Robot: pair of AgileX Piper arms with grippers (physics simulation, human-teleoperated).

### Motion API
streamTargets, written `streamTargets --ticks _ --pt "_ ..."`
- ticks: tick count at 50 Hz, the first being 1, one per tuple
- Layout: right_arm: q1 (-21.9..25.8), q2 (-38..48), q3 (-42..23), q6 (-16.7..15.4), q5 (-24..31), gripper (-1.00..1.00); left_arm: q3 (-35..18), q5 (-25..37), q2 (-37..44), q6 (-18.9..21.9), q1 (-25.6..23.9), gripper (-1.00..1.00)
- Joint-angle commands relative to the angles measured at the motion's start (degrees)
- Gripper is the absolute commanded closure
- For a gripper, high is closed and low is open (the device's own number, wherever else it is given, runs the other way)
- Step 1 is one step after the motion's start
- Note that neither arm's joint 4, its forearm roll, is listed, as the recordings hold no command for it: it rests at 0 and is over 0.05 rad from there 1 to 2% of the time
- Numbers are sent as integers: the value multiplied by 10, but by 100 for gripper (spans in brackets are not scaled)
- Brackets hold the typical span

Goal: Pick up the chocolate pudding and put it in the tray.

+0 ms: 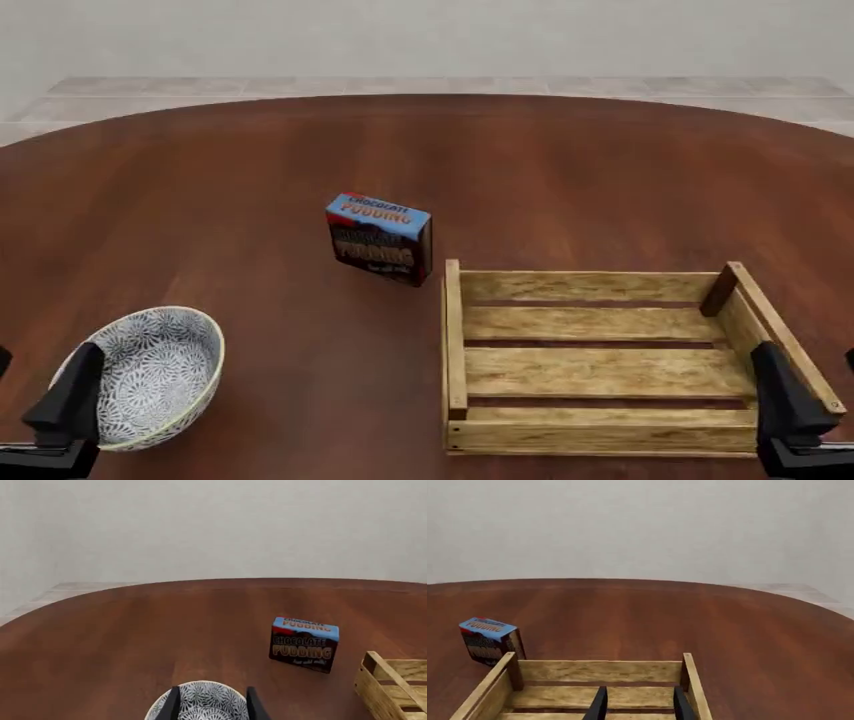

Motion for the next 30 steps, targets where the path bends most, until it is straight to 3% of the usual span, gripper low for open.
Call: streamTargets --ticks 1,24,30 --pt "6 2 -9 2 6 -100 -1 -1 3 0 0 -100" --pt "10 13 -25 -7 12 -100 -1 -1 3 0 0 -100" --pt "2 74 -55 -20 -9 -100 -1 -1 3 0 0 -100"
